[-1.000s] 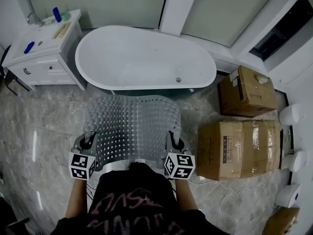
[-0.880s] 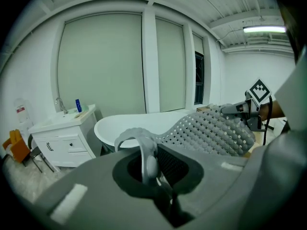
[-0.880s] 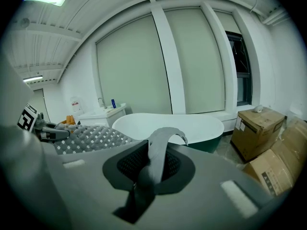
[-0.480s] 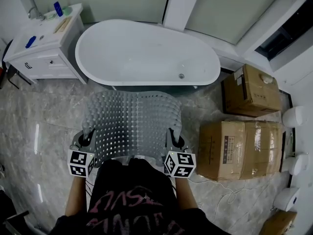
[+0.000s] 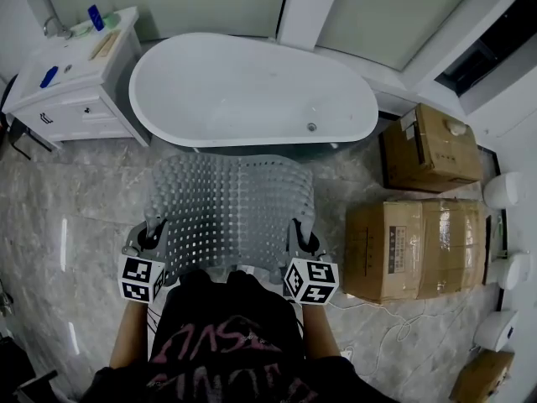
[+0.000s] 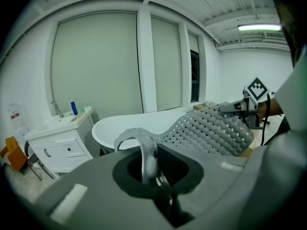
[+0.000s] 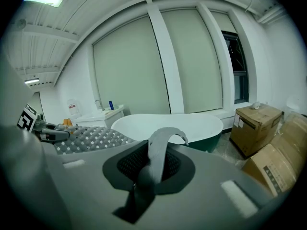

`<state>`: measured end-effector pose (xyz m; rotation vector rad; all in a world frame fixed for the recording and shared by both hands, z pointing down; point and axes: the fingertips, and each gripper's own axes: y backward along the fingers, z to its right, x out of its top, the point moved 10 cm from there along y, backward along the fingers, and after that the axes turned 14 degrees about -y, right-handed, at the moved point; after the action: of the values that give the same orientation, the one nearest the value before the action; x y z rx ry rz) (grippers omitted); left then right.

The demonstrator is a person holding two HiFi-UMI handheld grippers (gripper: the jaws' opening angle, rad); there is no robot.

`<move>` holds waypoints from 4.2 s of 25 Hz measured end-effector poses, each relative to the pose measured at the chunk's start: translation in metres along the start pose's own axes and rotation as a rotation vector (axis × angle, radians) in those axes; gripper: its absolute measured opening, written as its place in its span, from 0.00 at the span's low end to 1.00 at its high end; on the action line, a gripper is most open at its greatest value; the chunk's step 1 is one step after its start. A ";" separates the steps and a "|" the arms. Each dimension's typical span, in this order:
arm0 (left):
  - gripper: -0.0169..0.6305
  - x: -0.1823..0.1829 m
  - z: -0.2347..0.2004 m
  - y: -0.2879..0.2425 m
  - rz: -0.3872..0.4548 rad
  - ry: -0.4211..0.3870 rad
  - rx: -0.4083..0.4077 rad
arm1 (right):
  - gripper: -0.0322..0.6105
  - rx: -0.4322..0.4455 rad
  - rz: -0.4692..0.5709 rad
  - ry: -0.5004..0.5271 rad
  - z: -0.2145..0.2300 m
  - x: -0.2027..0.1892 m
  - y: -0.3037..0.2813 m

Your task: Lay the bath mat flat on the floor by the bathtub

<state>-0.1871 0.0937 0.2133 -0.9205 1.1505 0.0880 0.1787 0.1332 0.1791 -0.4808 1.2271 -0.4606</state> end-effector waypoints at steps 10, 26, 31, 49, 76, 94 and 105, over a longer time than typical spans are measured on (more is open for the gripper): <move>0.07 -0.015 -0.024 0.007 0.014 0.003 -0.040 | 0.15 -0.037 0.012 0.000 -0.027 -0.011 0.004; 0.07 -0.043 -0.032 0.008 -0.007 0.030 -0.053 | 0.14 -0.080 -0.043 0.008 -0.038 -0.027 -0.002; 0.07 -0.048 -0.034 0.005 -0.017 0.025 -0.060 | 0.14 -0.083 -0.061 0.018 -0.041 -0.031 -0.006; 0.07 -0.052 -0.035 -0.012 -0.049 0.017 -0.123 | 0.14 -0.072 -0.100 0.070 -0.046 -0.032 -0.015; 0.07 -0.076 -0.019 -0.051 -0.062 0.001 -0.156 | 0.14 -0.070 -0.145 0.022 -0.037 -0.060 -0.047; 0.07 -0.116 -0.012 -0.092 -0.115 0.128 -0.135 | 0.13 -0.064 -0.180 -0.008 -0.028 -0.098 -0.088; 0.07 -0.134 -0.011 -0.107 -0.145 0.121 -0.126 | 0.13 -0.055 -0.192 -0.034 -0.038 -0.121 -0.107</move>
<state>-0.2019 0.0680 0.3832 -1.1308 1.1965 -0.0135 0.1018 0.1123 0.3243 -0.6544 1.1680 -0.5808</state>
